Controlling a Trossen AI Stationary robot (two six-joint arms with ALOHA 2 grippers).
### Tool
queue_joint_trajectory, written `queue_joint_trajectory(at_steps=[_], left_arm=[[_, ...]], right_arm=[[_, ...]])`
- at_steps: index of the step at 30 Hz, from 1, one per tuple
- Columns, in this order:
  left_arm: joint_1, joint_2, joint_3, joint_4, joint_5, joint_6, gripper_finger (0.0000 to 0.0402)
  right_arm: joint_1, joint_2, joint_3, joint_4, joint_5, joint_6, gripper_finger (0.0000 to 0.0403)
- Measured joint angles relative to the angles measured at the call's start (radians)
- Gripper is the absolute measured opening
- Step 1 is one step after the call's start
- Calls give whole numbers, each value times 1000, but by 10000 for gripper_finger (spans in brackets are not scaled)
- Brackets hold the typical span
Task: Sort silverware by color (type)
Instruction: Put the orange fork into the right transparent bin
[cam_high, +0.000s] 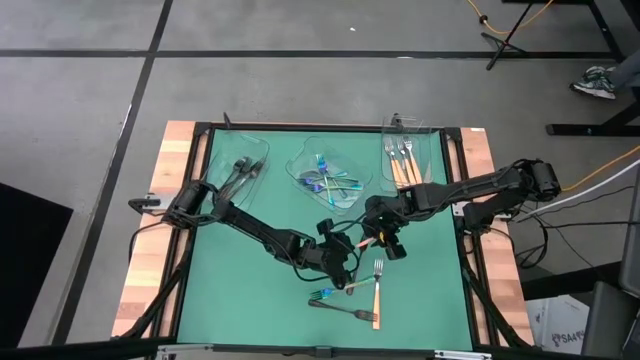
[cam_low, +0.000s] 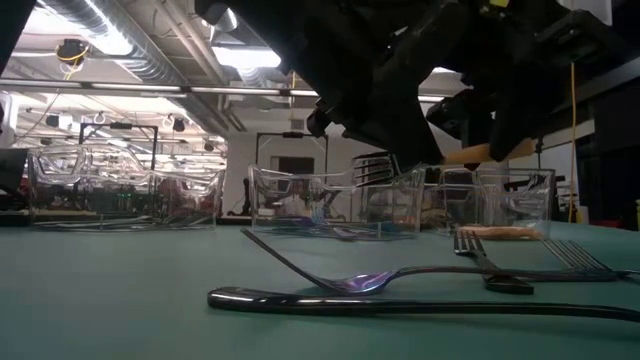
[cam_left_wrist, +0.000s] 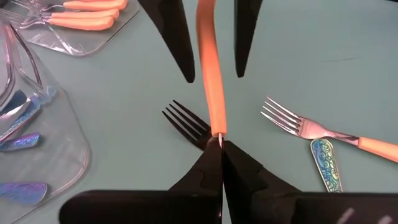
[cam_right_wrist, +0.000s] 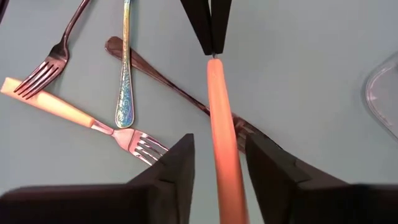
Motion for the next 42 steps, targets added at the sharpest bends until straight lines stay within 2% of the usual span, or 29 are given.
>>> queue_joint_trajectory(at_steps=[14, 21, 35, 42], left_arm=[[-1, 0, 0, -2, 6, 1, 0], [1, 0, 0, -2, 5, 0, 6], [18, 0, 0, 2, -5, -10, 78], [7, -51, 0, -5, -22, -10, 88]], right_arm=[[1, 0, 0, 3, -3, -5, 14], [0, 0, 0, 3, -2, -3, 24], [0, 0, -1, 2, 4, 3, 12], [0, 0, 35, -45, 2, 2, 13]])
